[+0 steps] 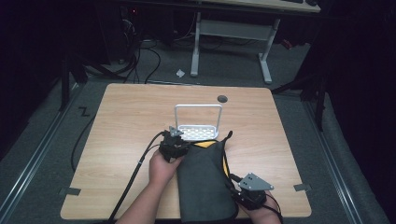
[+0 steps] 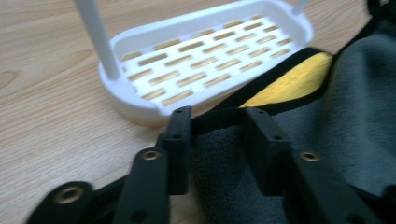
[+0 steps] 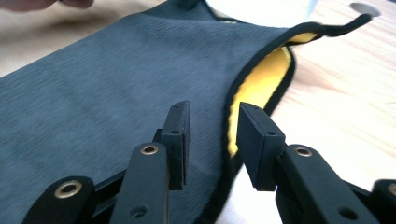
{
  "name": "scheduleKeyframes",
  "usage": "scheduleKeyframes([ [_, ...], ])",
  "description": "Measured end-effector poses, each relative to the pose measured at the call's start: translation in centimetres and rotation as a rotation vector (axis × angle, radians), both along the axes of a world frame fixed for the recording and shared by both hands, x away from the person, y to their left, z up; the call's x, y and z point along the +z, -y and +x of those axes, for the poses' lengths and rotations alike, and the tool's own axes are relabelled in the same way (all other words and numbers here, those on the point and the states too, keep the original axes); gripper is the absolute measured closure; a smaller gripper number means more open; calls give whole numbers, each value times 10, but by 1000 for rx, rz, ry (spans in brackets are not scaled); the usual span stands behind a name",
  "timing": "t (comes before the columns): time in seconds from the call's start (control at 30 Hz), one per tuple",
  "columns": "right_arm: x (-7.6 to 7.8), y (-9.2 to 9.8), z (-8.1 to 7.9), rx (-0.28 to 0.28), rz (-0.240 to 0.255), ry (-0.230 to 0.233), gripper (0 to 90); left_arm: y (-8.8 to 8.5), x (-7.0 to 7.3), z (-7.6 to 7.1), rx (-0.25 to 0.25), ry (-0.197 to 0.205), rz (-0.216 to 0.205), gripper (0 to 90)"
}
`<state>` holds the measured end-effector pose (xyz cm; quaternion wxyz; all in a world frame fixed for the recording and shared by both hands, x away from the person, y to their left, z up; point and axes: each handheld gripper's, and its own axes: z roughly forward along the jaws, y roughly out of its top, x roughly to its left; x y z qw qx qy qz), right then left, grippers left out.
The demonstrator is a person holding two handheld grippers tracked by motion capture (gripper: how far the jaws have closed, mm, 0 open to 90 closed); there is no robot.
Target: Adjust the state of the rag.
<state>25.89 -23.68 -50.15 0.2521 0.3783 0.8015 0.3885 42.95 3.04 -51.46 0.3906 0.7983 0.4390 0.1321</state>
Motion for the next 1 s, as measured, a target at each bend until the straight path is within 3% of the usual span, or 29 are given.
scheduleKeyframes([
  [0.07, 1, 1, 4, -6, 0, 0, 654, -1, -2, 0, 1, 7, -1, 779],
  [0.17, 0, 2, 22, -29, 19, -28, 654, -3, -1, -3, 7, 37, -12, 815],
  [0.27, -1, -2, 44, -37, 42, -52, 655, -9, -1, -5, 5, 48, -77, 815],
  [0.3, -1, -6, 58, -42, 47, -58, 665, -11, -2, -6, 2, 50, -101, 814],
  [0.37, -1, -8, 64, -49, 42, -58, 675, -17, -3, -5, 16, 45, -157, 813],
  [0.4, -5, -11, 75, -68, 26, -81, 778, -22, -4, -4, 25, 39, -179, 808],
  [0.43, -9, -11, 80, -90, -7, -95, 800, -25, -6, -3, 43, 31, -191, 806],
  [0.47, -9, -11, 80, -90, -7, -95, 800, -29, -8, -2, 57, 24, -197, 806],
  [0.53, -20, -8, 87, -125, -57, -147, 819, -36, -11, 0, 74, 5, -208, 794],
  [0.67, -23, -3, 88, -140, -43, -156, 776, -42, -17, 0, 99, -19, -190, 764],
  [0.77, -19, 1, 89, -158, -20, -145, 703, -48, -13, -4, 108, -14, -210, 674],
  [0.87, -10, 3, 93, -169, 11, -113, 693, -46, -7, -19, 65, -3, -244, 661],
  [1.0, -6, 0, 107, -174, 27, -123, 695, -31, -13, -39, -41, -66, -197, 660],
])
